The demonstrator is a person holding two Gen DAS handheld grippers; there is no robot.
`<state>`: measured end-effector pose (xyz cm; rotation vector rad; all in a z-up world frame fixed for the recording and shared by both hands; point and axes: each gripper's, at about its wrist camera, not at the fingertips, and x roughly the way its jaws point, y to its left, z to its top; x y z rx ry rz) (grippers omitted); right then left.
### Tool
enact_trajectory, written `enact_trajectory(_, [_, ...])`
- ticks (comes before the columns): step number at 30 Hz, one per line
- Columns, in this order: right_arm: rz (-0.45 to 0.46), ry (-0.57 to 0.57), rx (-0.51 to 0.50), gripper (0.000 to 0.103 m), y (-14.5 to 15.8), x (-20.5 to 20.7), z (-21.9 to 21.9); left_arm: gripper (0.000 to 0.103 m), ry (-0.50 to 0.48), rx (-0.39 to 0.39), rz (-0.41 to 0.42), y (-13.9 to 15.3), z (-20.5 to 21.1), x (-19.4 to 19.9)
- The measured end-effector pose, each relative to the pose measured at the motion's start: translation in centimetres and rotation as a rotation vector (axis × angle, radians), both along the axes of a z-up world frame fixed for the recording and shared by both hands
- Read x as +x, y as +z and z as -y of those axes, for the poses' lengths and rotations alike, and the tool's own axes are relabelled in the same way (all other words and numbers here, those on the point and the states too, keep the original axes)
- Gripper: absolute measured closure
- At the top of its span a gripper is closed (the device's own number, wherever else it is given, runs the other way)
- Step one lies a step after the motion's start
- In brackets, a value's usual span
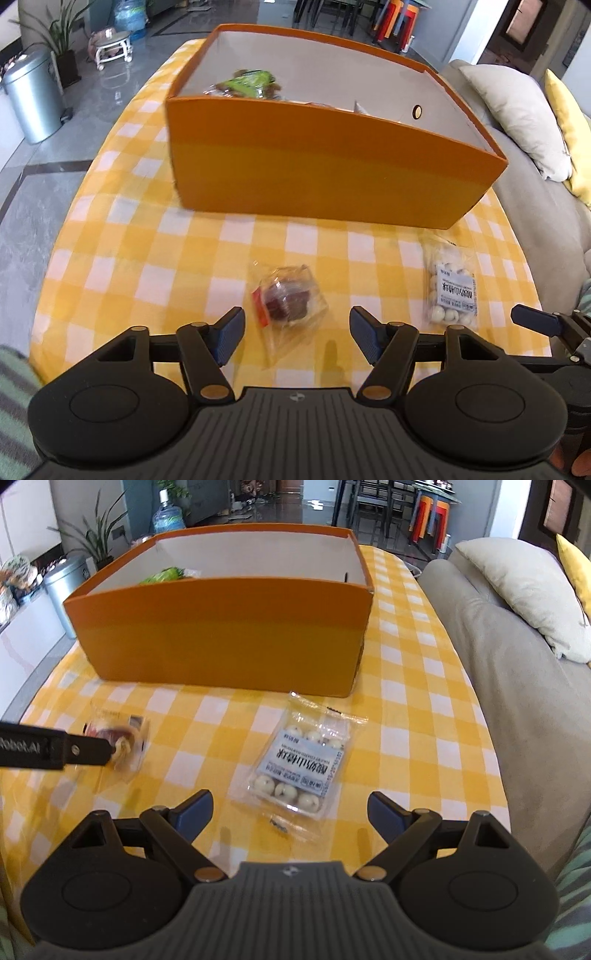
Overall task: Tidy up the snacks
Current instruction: 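Move both tools back toward the pastry and yogurt-ball bag on the table, then grasp the wrapped chocolate pastry with left tool while right tool grasps the yogurt-ball bag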
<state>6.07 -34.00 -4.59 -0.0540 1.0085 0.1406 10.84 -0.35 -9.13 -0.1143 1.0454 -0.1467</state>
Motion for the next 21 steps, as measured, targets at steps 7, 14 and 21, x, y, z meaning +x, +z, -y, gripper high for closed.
enact_trajectory(7, [0.007,-0.04,0.024,0.016,-0.4,1.4,0.3,0.036,0.012,0.009,0.001,-0.9,0.6,1.2])
enact_trajectory(14, [-0.014,-0.081,0.043,0.017,-1.4,3.0,0.5,0.047,0.033,0.02,-0.016,-1.6,0.3,2.0])
enact_trajectory(21, [-0.054,-0.105,0.069,0.018,-2.6,4.3,0.4,0.052,0.031,0.018,-0.039,-2.5,0.2,2.6])
